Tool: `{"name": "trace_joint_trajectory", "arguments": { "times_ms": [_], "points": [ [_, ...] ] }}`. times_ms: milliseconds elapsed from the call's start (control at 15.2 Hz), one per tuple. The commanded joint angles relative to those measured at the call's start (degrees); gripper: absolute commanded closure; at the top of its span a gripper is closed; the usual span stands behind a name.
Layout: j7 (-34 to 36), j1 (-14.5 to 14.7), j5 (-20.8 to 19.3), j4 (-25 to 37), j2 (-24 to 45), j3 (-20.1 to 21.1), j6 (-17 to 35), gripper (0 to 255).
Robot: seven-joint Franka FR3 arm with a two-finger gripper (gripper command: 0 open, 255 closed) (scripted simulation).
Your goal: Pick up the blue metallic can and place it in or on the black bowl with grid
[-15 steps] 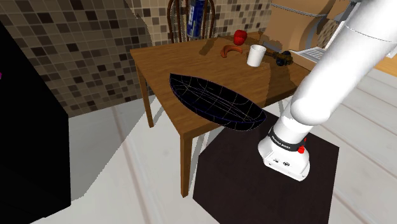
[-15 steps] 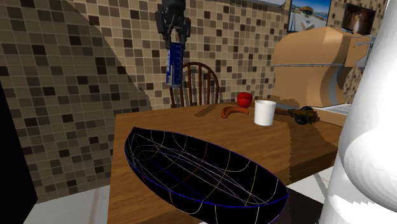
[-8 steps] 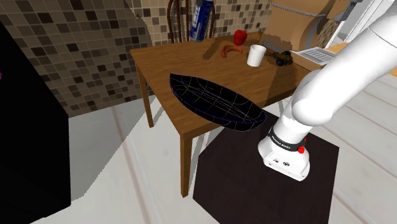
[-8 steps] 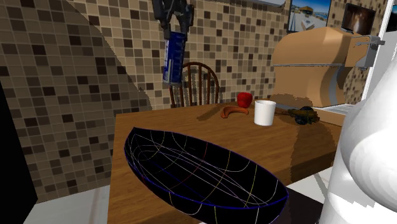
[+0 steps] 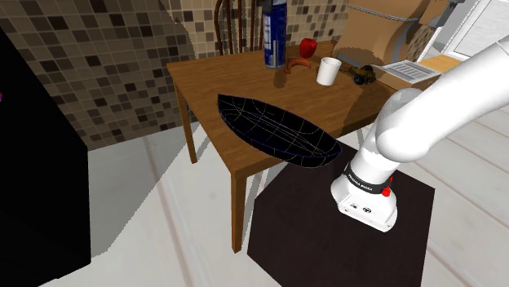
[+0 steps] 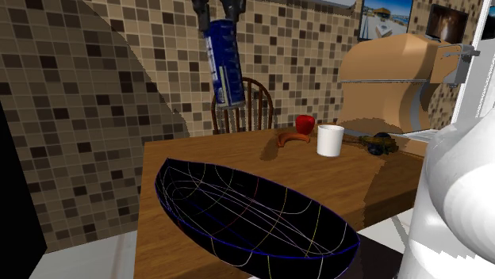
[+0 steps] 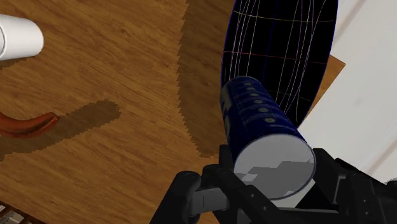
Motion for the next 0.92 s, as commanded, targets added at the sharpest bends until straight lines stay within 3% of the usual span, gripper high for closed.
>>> {"name": "trace_joint_trajectory", "arguments": {
  "times_ms": [0,264,858],
  "points": [
    [2.1,0.7,1.0,-1.8,-3.1,1.4,-1.3,255],
    [6.6,2.2,3.5,-3.3,-7.8,4.7,-4.2,255],
    [6.3,2.6,4.1,-12.8,-10.9,5.0,2.1,255]
  ]
}}
